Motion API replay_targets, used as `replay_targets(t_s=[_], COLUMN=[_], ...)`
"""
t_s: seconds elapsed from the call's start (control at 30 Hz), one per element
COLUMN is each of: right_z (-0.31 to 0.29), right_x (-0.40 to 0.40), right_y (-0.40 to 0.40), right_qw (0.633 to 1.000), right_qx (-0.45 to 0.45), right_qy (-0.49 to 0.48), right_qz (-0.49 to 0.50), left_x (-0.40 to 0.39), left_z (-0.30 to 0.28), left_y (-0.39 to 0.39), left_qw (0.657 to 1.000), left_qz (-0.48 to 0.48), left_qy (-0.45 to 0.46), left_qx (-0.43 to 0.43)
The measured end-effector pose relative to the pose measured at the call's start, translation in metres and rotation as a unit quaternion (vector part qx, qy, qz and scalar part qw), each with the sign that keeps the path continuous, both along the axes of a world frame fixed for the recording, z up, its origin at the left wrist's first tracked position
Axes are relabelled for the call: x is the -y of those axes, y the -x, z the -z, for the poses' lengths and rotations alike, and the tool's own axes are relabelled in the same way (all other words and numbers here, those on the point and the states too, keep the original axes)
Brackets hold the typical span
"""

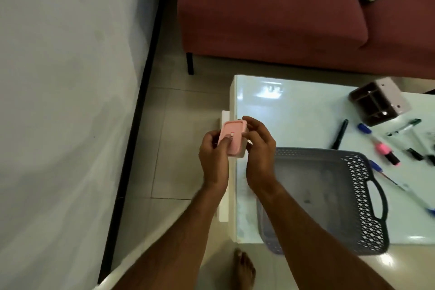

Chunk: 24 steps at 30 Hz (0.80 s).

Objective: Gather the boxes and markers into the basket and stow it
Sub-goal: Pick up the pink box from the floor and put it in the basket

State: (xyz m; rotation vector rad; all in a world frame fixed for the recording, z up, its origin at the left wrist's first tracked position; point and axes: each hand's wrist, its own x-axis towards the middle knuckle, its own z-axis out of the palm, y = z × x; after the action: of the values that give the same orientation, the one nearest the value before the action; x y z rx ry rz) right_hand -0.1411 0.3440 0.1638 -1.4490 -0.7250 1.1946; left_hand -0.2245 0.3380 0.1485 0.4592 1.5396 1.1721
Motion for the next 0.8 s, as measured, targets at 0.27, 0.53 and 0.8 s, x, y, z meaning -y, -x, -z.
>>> replay_targets(t_s=[0.27, 0.53, 0.8], right_z=[0.030, 0.058, 0.085], right_x=[0.054, 0.072, 0.070], right_y=[-0.112, -0.145, -0.142], right_qw=[0.994, 0.995, 0.984], right_qx=[0.076, 0.031, 0.166], right_qy=[0.040, 0.070, 0.067], right_qz=[0.067, 0.063, 0.023], left_x=[0.052, 0.066, 0.068], left_z=[-0.005, -0.005, 0.016], left_y=[-0.112, -0.160, -0.174], left_qw=[0.993, 0.955, 0.972], left_qz=[0.028, 0.153, 0.125], left_qy=[0.006, 0.049, 0.079], left_qx=[-0.117, -0.250, -0.180])
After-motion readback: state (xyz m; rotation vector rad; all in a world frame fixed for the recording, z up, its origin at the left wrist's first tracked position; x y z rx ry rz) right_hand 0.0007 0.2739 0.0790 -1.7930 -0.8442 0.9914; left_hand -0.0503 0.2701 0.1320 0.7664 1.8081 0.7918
